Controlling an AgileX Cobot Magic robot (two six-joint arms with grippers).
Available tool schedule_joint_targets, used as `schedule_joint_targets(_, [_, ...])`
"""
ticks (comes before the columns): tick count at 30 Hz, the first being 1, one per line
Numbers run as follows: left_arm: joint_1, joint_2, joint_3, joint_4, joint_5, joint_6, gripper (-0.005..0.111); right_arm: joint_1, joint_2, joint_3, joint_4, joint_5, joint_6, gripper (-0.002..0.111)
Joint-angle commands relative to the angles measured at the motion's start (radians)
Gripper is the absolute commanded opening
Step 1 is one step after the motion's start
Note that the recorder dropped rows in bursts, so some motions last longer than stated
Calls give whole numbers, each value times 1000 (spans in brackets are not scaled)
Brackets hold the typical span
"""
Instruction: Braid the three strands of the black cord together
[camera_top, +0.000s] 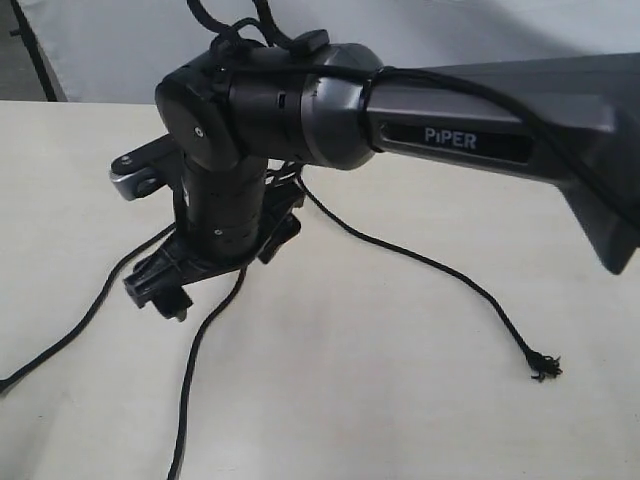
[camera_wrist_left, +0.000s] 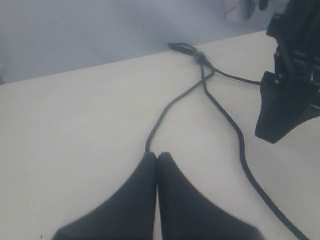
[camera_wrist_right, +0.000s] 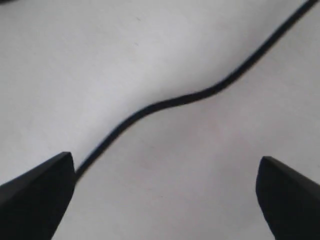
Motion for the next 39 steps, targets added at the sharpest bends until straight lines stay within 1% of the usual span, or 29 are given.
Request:
schedule_joint_targets(1, [2,-4,2,0,-11,0,1,14,35,4,148,-20,-49,91])
schedule_joint_targets(6, [2,-4,2,0,-11,0,1,43,85,6,129,-16,-49,91])
schedule_joint_targets(26, [2,-4,2,0,-11,0,1,67,165,6,109,8,-30,91])
schedule_joint_targets(29, [2,-4,2,0,-11,0,1,67,173,6,107,8,-30,89])
schedule_joint_targets(30, [2,-4,2,0,-11,0,1,67,178,6,107,10,-30,85])
schedule_joint_targets(32, [2,-4,2,0,-11,0,1,67,178,6,107,21,-30,73])
schedule_joint_targets(39, [2,-4,2,0,-11,0,1,67,178,6,70,121,-30,13])
